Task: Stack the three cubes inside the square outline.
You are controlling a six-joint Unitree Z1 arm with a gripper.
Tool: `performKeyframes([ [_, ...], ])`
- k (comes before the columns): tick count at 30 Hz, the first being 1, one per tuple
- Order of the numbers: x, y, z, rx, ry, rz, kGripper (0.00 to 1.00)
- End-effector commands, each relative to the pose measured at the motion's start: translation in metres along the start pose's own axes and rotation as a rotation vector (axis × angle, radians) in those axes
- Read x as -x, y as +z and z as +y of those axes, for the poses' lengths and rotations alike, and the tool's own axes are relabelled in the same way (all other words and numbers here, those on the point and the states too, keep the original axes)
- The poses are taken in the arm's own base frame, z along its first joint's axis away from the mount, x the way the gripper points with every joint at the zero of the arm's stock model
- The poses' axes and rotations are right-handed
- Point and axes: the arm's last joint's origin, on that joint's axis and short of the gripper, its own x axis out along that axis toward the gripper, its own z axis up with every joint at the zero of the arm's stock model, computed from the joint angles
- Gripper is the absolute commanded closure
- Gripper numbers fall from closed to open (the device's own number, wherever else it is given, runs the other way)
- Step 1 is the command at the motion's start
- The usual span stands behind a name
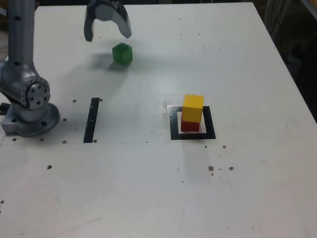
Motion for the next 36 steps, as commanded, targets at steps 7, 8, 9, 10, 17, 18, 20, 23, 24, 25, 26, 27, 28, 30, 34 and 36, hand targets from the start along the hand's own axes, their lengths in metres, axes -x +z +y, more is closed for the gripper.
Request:
performKeyframes([
  [7,0.001,0.023,-0.012,-0.142,0.010,-0.053,0.02],
  [8,0.001,0.025,-0.013,-0.151,0.012,-0.053,0.02],
  [9,0.000,0.026,-0.013,-0.159,0.014,-0.053,0.02],
  [10,-0.001,0.028,-0.012,-0.166,0.016,-0.052,0.03],
  [17,-0.015,0.041,-0.008,-0.178,0.016,-0.043,0.03],
  [18,-0.018,0.043,-0.007,-0.177,0.018,-0.047,0.03],
  [20,-0.021,0.047,-0.008,-0.177,0.023,-0.060,0.04],
  [23,-0.021,0.051,-0.012,-0.183,0.033,-0.080,0.07],
  [24,-0.020,0.052,-0.013,-0.186,0.036,-0.084,0.08],
  [25,-0.019,0.053,-0.014,-0.187,0.038,-0.085,0.09],
  [26,-0.019,0.053,-0.014,-0.187,0.039,-0.085,0.11],
  [27,-0.019,0.053,-0.014,-0.185,0.039,-0.085,0.13],
  [28,-0.019,0.054,-0.014,-0.183,0.039,-0.084,0.16],
  [30,-0.020,0.054,-0.014,-0.176,0.037,-0.080,0.22],
  [34,-0.022,0.055,-0.015,-0.165,0.032,-0.078,0.34],
  [36,-0.023,0.055,-0.015,-0.163,0.029,-0.078,0.38],
])
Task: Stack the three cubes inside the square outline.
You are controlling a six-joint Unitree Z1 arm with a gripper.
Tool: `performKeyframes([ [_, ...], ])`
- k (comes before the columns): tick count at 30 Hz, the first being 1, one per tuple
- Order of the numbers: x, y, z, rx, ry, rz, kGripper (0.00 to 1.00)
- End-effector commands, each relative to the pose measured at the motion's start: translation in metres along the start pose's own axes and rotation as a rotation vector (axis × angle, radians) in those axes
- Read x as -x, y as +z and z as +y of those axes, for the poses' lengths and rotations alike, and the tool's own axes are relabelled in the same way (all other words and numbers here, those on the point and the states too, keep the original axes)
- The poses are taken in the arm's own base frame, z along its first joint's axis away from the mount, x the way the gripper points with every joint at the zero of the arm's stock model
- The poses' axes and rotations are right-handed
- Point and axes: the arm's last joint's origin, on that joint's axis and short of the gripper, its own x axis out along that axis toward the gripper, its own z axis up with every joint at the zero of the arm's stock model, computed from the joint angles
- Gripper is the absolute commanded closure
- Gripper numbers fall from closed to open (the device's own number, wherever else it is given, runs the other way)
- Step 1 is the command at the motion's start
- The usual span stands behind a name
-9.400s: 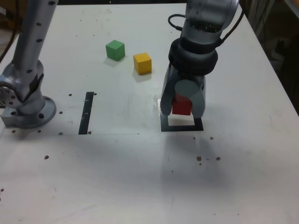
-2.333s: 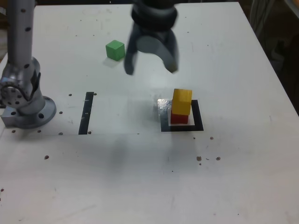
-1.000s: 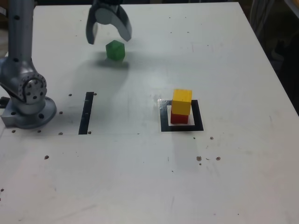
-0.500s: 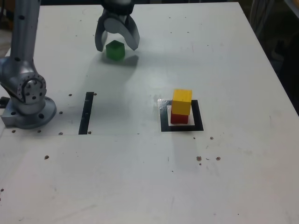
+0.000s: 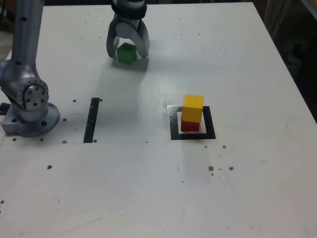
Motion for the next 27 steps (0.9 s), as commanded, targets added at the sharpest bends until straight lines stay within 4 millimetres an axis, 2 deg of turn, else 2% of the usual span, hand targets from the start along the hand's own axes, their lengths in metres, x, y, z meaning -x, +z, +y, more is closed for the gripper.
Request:
performKeyframes([
  [1,-0.003,0.001,-0.001,0.000,-0.007,0.002,0.38],
  [7,-0.005,0.002,-0.001,-0.001,-0.020,0.000,0.42],
  [14,-0.006,0.004,-0.002,0.001,-0.040,-0.021,0.64],
  [17,-0.002,0.003,-0.002,0.009,-0.044,-0.031,0.69],
  [27,0.006,0.002,-0.002,0.034,-0.032,-0.047,0.71],
])
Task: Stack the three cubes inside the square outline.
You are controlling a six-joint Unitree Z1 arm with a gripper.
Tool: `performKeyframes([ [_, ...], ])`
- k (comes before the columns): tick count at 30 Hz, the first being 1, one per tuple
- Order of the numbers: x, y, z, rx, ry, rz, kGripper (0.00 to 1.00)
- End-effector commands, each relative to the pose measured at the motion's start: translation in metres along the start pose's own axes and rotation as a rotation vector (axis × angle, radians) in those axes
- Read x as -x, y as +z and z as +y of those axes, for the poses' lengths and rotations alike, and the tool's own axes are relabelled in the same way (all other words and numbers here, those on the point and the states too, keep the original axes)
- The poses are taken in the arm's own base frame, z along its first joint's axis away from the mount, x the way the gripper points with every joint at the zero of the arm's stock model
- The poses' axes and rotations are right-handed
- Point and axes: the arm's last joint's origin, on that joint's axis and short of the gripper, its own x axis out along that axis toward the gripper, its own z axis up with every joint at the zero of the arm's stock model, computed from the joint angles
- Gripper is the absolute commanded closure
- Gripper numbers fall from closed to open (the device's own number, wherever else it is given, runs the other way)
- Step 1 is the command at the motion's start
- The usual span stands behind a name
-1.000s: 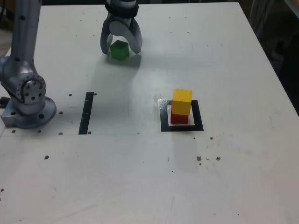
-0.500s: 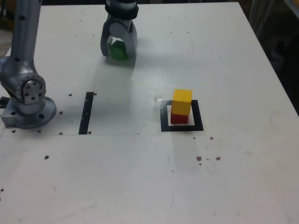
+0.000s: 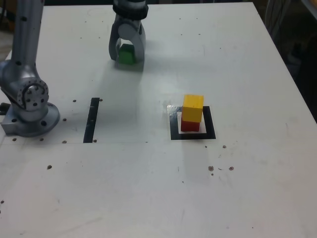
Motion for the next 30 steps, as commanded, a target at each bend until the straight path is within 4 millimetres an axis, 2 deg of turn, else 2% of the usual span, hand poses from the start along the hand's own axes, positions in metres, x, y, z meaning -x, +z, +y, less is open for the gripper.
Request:
performKeyframes([
  [1,0.008,-0.002,-0.002,0.004,0.013,-0.014,0.71],
  [4,0.027,-0.009,-0.006,0.016,0.046,-0.039,0.72],
  [9,0.071,-0.026,-0.018,0.030,0.103,-0.090,0.76],
  [13,0.095,-0.023,-0.037,0.001,0.109,-0.091,0.76],
  [23,0.150,0.015,-0.127,-0.122,0.132,-0.158,0.76],
  [30,0.179,0.028,-0.181,-0.153,0.135,-0.192,0.76],
])
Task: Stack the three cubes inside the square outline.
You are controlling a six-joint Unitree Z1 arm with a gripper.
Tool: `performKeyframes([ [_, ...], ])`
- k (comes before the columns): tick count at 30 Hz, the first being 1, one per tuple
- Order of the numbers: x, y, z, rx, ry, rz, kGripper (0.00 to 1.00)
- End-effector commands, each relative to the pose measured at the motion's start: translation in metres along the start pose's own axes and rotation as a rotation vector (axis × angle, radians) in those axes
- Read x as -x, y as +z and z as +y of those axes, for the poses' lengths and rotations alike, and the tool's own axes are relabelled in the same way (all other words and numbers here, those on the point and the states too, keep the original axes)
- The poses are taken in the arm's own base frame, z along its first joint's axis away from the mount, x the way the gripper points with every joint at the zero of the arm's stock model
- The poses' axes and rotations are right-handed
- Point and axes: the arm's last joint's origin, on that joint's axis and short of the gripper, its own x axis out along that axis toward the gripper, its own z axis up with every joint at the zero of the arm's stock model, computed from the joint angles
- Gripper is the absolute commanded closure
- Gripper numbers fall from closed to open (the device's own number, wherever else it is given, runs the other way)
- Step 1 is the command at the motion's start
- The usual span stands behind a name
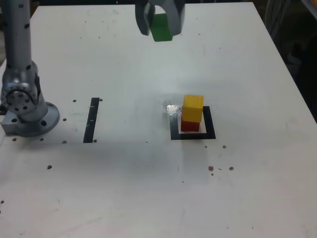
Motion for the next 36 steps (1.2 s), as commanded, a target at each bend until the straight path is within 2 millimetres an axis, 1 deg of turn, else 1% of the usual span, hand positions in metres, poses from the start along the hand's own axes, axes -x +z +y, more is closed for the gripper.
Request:
performKeyframes([
  [1,0.003,0.006,-0.008,-0.007,0.000,0.002,0.77],
  [5,0.012,0.020,-0.034,-0.027,0.003,-0.024,0.79],
  [8,0.014,0.029,-0.050,-0.028,-0.009,-0.033,0.79],
  [12,0.008,0.042,-0.064,-0.021,-0.036,-0.022,0.79],
  [15,0.001,0.057,-0.073,-0.016,-0.051,-0.004,0.79],
  [18,-0.009,0.072,-0.080,-0.013,-0.062,0.018,0.79],
  [21,-0.015,0.081,-0.086,-0.008,-0.071,0.032,0.78],
  [27,-0.020,0.086,-0.094,0.003,-0.082,0.054,0.78],
  [36,-0.036,0.097,-0.093,-0.009,-0.106,0.096,0.78],
])
